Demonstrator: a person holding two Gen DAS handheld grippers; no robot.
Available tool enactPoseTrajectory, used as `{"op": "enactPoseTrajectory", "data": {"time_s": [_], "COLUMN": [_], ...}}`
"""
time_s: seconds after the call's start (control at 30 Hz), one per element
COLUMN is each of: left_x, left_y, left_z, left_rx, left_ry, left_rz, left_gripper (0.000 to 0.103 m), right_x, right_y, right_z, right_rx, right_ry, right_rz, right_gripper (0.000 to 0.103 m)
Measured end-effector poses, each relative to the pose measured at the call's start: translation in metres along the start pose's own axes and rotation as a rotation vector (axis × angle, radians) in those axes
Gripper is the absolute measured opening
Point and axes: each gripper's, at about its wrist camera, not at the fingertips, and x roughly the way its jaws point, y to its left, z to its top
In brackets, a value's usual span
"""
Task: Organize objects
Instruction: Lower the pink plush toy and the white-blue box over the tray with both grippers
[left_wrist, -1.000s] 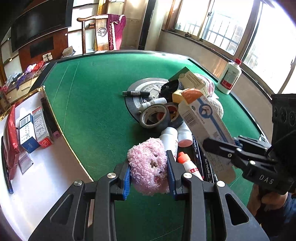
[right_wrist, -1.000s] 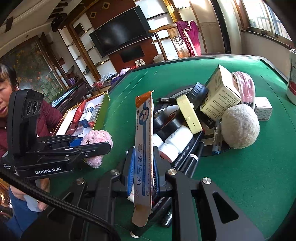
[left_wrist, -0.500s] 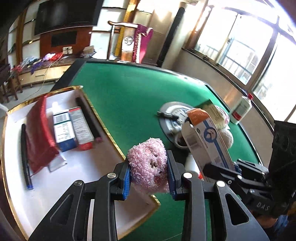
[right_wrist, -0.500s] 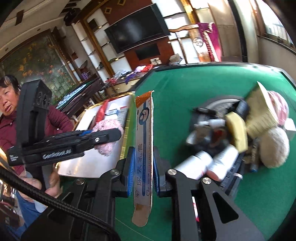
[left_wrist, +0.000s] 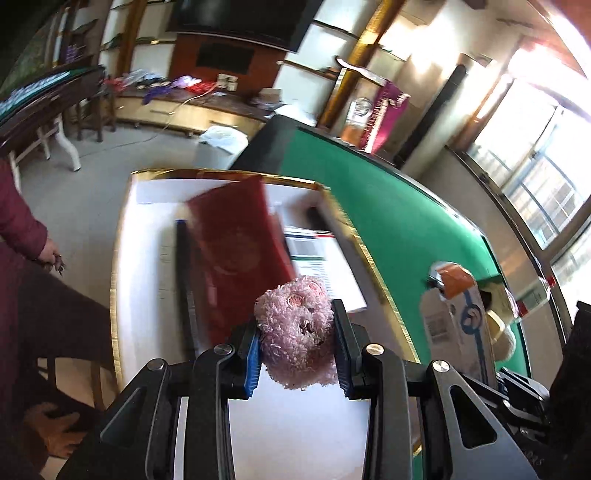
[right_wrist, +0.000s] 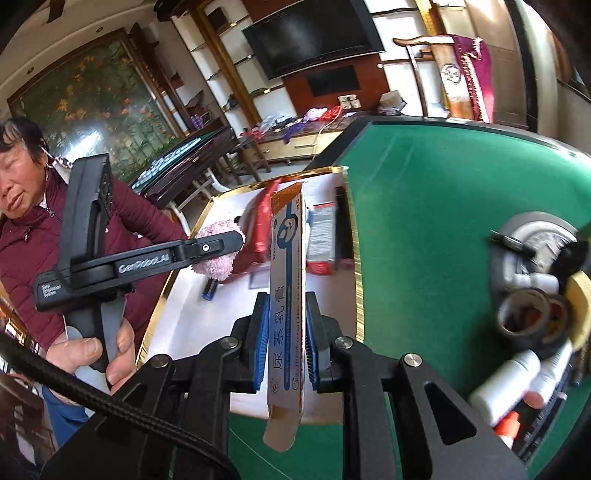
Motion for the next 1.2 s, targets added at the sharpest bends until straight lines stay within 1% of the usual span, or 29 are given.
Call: {"op": "enactPoseTrajectory", "data": {"time_s": [0.03,0.1,0.17,0.4,0.57,0.7,0.77,0.9,1.03,1.1,1.2], "left_x": [0.002,0.007,0.011,0.016,0.018,0.019,0.02,0.022,0.025,0.025,0.023], "left_y": [0.004,0.016,0.026,0.043,0.058,0.058,0.059,0.061,0.054,0.055,0.057], "left_z": [0.001,0.001,0.002,0.0,0.002,0.002,0.001,0.003,0.002,0.002,0.002], "left_rx": [-0.005,-0.045,-0.055,-0.083,-0.119,-0.109,-0.11,-0.11,-0.081,-0.086,-0.098], "left_ry": [-0.003,0.007,0.009,0.015,0.01,0.013,0.018,0.019,0.02,0.025,0.02], "left_rz": [0.026,0.027,0.036,0.088,0.157,0.184,0.182,0.211,0.212,0.223,0.209], "left_gripper": [0.028,0.028,0.028,0.028,0.028,0.028,0.028,0.028,0.029,0.029,0.029], "right_x": [0.004,0.012,0.022,0.05,0.069,0.084,0.092,0.103,0.11,0.112,0.114], "right_y": [0.004,0.011,0.016,0.035,0.047,0.056,0.061,0.063,0.068,0.071,0.07], "right_z": [0.002,0.005,0.008,0.008,0.003,0.0,-0.003,-0.007,-0.01,-0.011,-0.01], "right_rx": [-0.008,-0.021,-0.033,-0.069,-0.09,-0.098,-0.098,-0.081,-0.069,-0.066,-0.069], "right_ry": [0.004,0.008,0.019,0.07,0.11,0.141,0.16,0.188,0.201,0.206,0.21], "right_rz": [0.002,0.005,0.002,0.011,0.015,0.014,0.011,0.011,0.013,0.013,0.006], "right_gripper": [0.015,0.015,0.015,0.015,0.015,0.015,0.015,0.015,0.015,0.016,0.017]}}
